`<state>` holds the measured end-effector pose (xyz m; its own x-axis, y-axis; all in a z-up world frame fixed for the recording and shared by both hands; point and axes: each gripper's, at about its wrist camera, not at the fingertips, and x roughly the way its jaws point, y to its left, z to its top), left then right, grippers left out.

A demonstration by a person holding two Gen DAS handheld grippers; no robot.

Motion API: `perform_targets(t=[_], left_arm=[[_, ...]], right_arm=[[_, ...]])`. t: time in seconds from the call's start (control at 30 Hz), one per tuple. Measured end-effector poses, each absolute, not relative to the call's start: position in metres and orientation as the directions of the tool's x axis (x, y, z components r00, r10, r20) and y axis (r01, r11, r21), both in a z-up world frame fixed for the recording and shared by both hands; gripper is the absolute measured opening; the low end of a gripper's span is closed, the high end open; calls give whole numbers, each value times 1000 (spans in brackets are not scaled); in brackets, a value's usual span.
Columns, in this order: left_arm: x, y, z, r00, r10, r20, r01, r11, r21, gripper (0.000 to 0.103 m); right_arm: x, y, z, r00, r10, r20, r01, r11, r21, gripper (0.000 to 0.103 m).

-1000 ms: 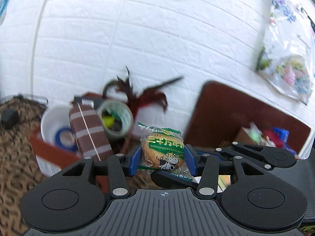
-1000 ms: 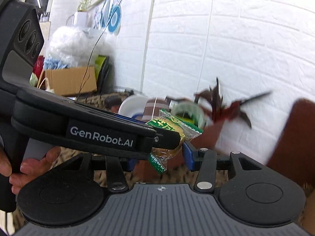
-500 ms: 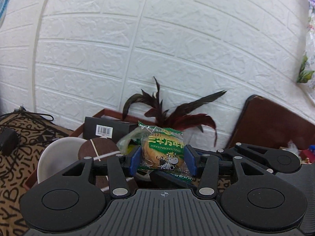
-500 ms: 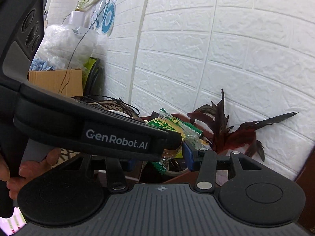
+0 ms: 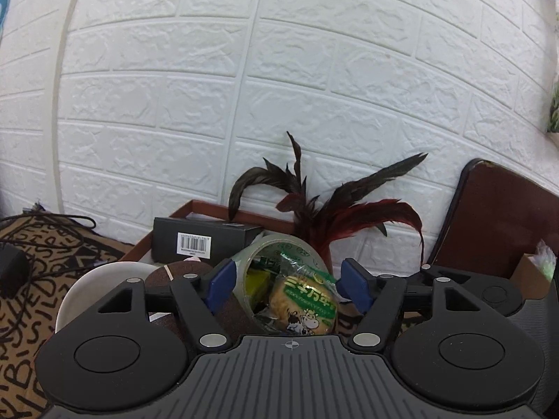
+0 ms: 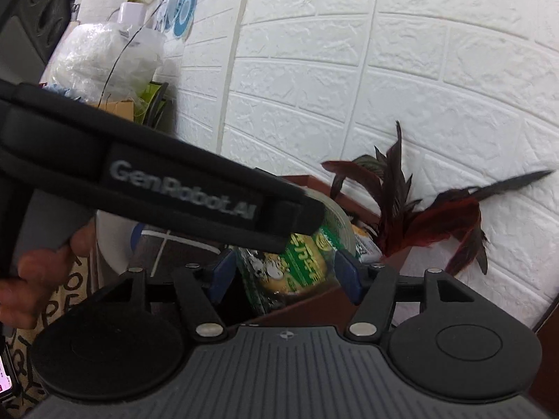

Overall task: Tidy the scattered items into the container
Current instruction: 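Open the left gripper to release the snack packet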

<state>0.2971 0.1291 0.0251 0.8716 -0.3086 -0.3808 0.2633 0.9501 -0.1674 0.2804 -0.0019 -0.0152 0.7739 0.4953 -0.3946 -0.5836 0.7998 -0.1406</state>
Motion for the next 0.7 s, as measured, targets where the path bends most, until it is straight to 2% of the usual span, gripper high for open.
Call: perform_targets(t=[0.13, 0.27, 0.3, 0.37, 0.4, 0.47, 0.7], left_arm=[[294, 125, 26, 877, -303, -373, 265, 952, -152, 91], [293, 121, 25, 875, -299, -381, 266, 954, -136, 91], [292, 121, 25, 874, -300, -384, 268, 954, -136, 92], [289, 120, 26, 865, -308, -396, 274, 951, -140, 96], [286, 120, 27, 858, -314, -406, 279, 949, -145, 98], [277, 121, 31, 850, -333, -409, 293, 943, -159, 103], [237, 114, 43, 843, -329, -425, 288, 944, -159, 103]], right_arm=[[279, -8, -16, 775, 494, -395, -574, 811, -111, 71], [276, -10, -15, 774, 491, -400, -573, 812, -111, 73], [275, -10, -14, 773, 491, -401, -573, 812, -110, 75], [272, -10, -11, 770, 496, -400, -576, 811, -103, 92], [270, -10, -10, 777, 486, -399, -568, 816, -111, 92], [265, -9, -7, 797, 454, -398, -542, 829, -140, 101], [241, -24, 8, 788, 480, -385, -543, 837, -68, 103]])
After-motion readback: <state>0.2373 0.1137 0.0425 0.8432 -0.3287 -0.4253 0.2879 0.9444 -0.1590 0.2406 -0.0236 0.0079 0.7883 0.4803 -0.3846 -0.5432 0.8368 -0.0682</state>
